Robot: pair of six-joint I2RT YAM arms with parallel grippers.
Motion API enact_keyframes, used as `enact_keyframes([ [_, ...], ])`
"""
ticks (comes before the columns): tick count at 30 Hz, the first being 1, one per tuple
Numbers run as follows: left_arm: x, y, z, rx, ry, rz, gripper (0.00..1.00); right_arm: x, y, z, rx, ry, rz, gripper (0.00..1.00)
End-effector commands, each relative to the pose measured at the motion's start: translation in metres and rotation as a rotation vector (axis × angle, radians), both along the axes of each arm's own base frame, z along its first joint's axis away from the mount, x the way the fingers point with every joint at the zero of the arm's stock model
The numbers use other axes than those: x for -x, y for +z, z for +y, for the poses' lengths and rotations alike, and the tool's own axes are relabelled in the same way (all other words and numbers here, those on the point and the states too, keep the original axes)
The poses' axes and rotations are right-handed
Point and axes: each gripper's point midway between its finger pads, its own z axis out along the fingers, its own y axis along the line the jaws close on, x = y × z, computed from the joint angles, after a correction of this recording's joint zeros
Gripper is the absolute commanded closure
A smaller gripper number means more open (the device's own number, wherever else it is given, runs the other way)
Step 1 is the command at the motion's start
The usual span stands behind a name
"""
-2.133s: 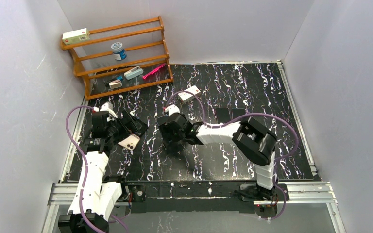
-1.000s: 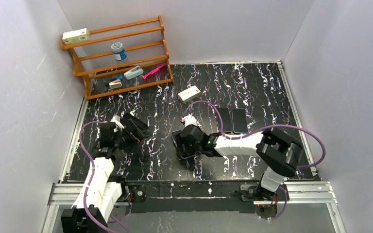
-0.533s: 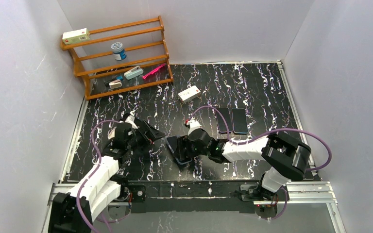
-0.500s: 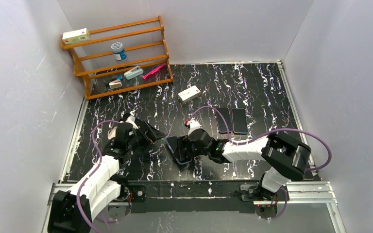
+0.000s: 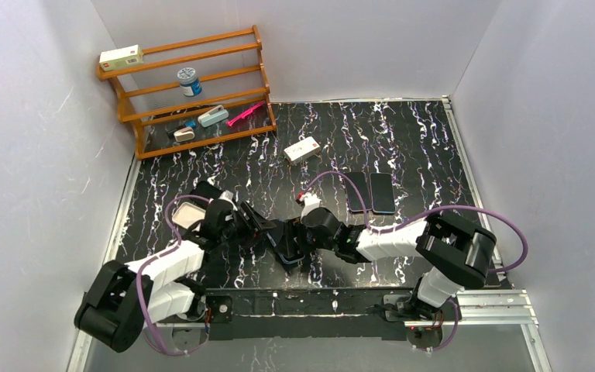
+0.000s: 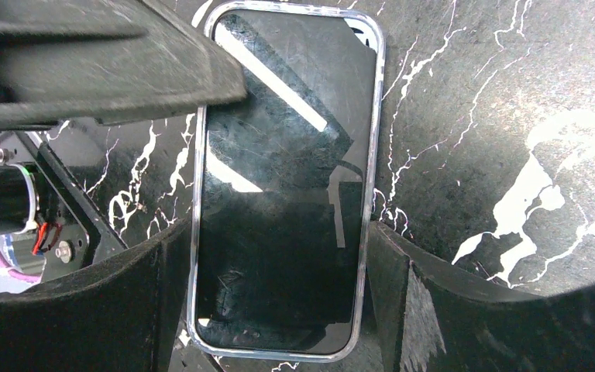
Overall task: Take the phone out of the phone case
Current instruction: Pick up the phone at the center of the board.
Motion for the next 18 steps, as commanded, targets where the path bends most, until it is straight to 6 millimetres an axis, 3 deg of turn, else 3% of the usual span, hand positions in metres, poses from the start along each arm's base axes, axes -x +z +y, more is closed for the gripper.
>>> enact_keyframes([
  [1, -0.004, 0.0, -0.01, 0.011, 0.006, -0.035, 0.44, -0.002, 0.016, 0.01, -0.075, 0.01, -0.037, 0.91],
  [5, -0.001, -0.006, -0.018, 0.01, -0.018, -0.024, 0.51, -0.004, 0.018, 0.013, -0.077, 0.017, -0.058, 0.91],
  [13, 0.0, -0.002, -0.035, 0.044, -0.041, -0.034, 0.78, -0.008, 0.028, 0.017, -0.098, 0.028, -0.093, 0.89],
  [16, -0.004, 0.009, -0.034, 0.06, -0.022, -0.078, 0.97, -0.008, 0.038, 0.014, -0.113, 0.01, -0.094, 0.79],
  [18, -0.008, 0.021, -0.031, 0.081, 0.007, -0.118, 1.0, -0.008, 0.048, 0.01, -0.134, -0.005, -0.096, 0.66],
])
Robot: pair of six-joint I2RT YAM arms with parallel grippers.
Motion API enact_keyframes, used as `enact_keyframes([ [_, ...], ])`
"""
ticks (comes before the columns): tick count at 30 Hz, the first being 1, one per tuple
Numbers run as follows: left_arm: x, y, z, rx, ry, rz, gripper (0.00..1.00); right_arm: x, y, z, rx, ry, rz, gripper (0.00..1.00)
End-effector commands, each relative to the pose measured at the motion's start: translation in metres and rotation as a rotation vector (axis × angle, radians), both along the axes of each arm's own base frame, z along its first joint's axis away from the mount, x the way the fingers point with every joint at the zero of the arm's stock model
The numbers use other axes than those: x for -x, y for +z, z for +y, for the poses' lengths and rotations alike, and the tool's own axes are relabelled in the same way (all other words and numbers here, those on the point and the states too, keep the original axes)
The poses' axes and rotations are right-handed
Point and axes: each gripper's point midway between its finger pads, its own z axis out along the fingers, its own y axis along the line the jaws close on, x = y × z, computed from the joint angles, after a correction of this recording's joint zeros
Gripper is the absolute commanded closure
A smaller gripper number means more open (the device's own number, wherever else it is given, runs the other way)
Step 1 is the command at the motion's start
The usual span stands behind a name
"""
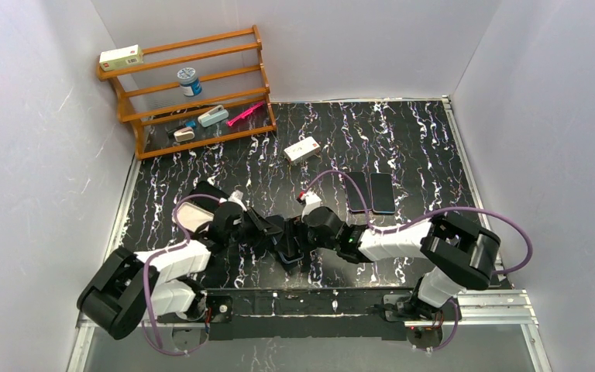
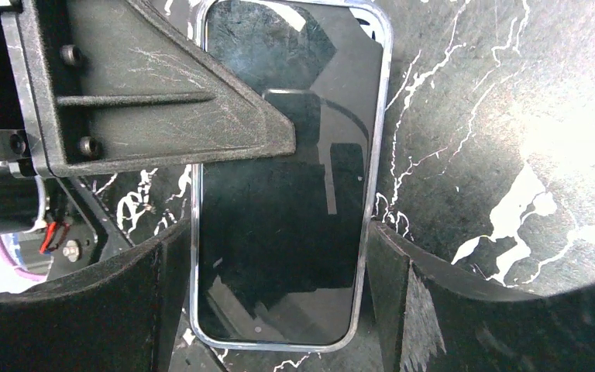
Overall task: Take the phone out of the phone case
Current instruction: Pick up the phone at the center of the board.
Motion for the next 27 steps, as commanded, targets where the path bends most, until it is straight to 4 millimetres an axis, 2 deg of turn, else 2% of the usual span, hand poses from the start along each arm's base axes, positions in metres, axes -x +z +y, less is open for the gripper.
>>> enact_keyframes([
  [1, -0.013, 0.028, 0.005, 0.047, 0.077, -0.106, 1.0, -0.007, 0.051, 0.008, -0.135, -0.025, -0.079, 0.6],
  [5, -0.021, 0.056, 0.011, 0.117, 0.158, -0.174, 1.0, -0.005, 0.08, -0.002, -0.206, -0.061, -0.088, 0.42],
  [11, -0.032, 0.094, 0.019, 0.223, 0.263, -0.257, 1.0, 0.002, 0.109, -0.026, -0.304, -0.137, -0.057, 0.26],
  [16, -0.038, 0.111, 0.027, 0.31, 0.348, -0.289, 1.0, 0.009, 0.131, -0.052, -0.463, -0.22, -0.01, 0.21],
  [18, -0.039, 0.118, 0.028, 0.342, 0.363, -0.301, 1.0, 0.013, 0.133, -0.058, -0.516, -0.236, 0.015, 0.2],
  [22, -0.04, 0.132, 0.032, 0.409, 0.395, -0.322, 1.0, 0.023, 0.143, -0.058, -0.619, -0.211, 0.067, 0.23],
  [27, -0.04, 0.152, 0.034, 0.49, 0.41, -0.352, 1.0, 0.031, 0.16, -0.047, -0.735, -0.155, 0.111, 0.28],
])
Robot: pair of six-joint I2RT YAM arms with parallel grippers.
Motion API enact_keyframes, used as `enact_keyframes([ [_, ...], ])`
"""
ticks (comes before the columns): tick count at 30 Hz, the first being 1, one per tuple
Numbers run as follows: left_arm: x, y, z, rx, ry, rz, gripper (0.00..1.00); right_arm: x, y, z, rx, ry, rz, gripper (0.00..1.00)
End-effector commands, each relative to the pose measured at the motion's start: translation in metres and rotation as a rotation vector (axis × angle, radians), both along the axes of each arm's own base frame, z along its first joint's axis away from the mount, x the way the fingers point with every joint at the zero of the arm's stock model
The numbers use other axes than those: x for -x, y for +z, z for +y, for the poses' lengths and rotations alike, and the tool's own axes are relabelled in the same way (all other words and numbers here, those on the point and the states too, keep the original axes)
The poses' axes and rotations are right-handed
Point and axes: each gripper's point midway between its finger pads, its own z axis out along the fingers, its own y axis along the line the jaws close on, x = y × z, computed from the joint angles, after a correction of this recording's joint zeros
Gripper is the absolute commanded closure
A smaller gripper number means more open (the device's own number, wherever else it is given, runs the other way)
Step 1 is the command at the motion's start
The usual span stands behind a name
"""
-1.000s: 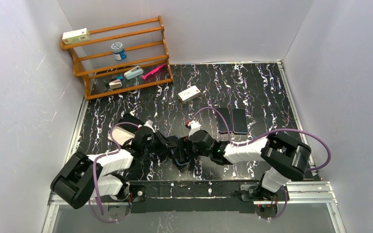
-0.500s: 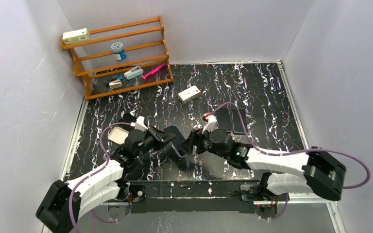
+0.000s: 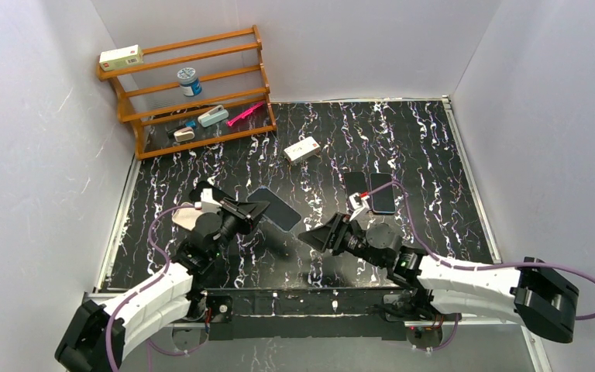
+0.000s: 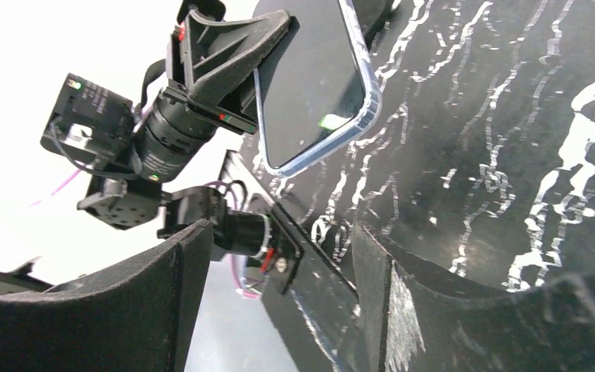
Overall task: Take the phone out of the phone case
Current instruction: Remove the phone case from the phone.
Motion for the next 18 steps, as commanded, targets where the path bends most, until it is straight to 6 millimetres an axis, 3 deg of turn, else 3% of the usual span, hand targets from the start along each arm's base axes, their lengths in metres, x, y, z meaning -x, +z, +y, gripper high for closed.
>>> enact_keyframes([
  [1, -0.007, 0.052, 0.005, 0.146, 0.05, -0.128, 1.0, 0.006, 0.046, 0.017, -0.213, 0.055, -0.004, 0.29],
  [10, -0.002, 0.069, 0.004, 0.207, 0.042, -0.155, 1.0, 0.001, 0.069, 0.045, -0.267, 0.104, -0.028, 0.4],
  [18, 0.003, 0.074, 0.003, 0.245, 0.031, -0.16, 1.0, -0.004, 0.084, 0.057, -0.306, 0.111, -0.059, 0.47],
])
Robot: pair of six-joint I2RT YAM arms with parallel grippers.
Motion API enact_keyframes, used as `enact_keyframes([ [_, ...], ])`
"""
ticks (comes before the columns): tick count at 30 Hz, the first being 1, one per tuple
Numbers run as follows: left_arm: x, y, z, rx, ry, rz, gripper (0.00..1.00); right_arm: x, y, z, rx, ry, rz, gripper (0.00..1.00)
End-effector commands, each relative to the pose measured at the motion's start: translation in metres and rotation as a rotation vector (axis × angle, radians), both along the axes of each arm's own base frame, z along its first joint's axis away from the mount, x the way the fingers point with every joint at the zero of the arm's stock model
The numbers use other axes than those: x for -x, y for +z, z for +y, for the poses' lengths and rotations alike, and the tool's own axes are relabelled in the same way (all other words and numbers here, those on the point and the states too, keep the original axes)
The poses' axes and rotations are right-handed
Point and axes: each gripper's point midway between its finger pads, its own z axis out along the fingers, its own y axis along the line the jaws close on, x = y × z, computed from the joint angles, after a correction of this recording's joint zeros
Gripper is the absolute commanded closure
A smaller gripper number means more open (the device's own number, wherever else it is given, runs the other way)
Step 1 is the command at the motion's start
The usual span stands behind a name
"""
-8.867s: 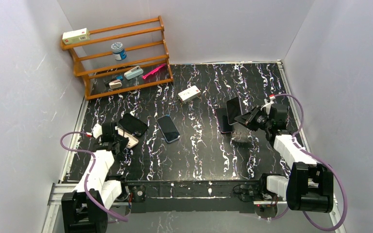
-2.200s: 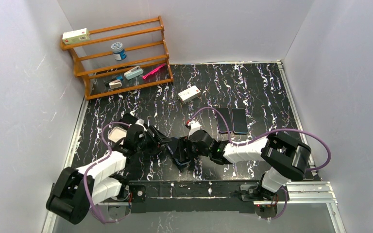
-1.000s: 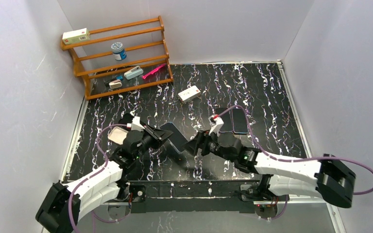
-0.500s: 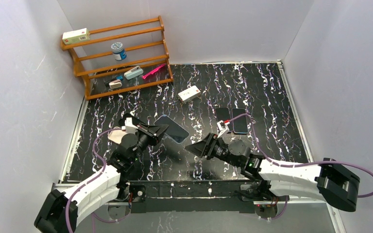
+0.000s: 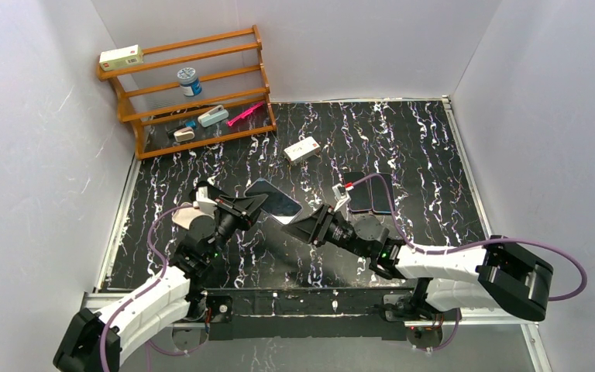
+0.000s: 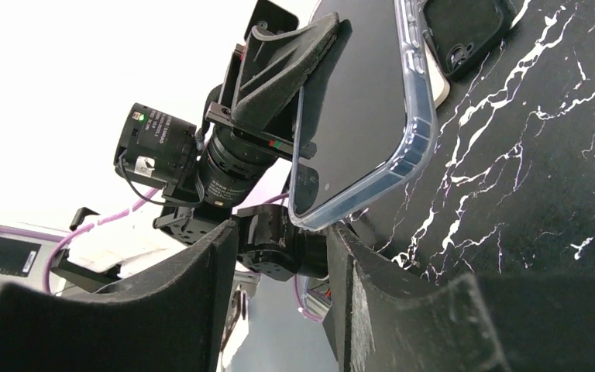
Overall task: Take the phone out of the phone case
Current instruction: Remove the phone case from the phone.
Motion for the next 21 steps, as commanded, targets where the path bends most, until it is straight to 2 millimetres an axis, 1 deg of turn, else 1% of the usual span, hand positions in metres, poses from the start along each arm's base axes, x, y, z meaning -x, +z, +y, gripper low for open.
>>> enact_keyframes([
  [1, 0.002, 0.032, 0.004, 0.095, 0.019, -0.082, 1.0, -0.001, 0.045, 0.009, -0.128, 0.012, -0.065, 0.48],
  [7, 0.005, 0.039, 0.003, 0.114, 0.012, -0.096, 1.0, -0.002, 0.038, 0.012, -0.117, 0.018, -0.062, 0.59],
  [10, 0.007, 0.043, 0.001, 0.121, -0.003, -0.103, 1.0, -0.006, 0.033, 0.011, -0.12, -0.003, -0.045, 0.61],
  [14, 0.011, 0.045, 0.001, 0.129, -0.009, -0.115, 1.0, -0.009, 0.034, 0.008, -0.134, -0.02, -0.048, 0.61],
  [17, 0.012, 0.045, 0.002, 0.138, -0.01, -0.113, 1.0, -0.009, 0.035, 0.007, -0.13, -0.024, -0.072, 0.63],
  [19, 0.013, 0.042, 0.001, 0.144, -0.015, -0.103, 1.0, -0.009, 0.034, 0.007, -0.116, -0.02, -0.103, 0.69],
  [21, 0.014, 0.041, 0.0, 0.156, -0.022, -0.088, 1.0, -0.008, 0.031, 0.007, -0.091, -0.009, -0.137, 0.76],
])
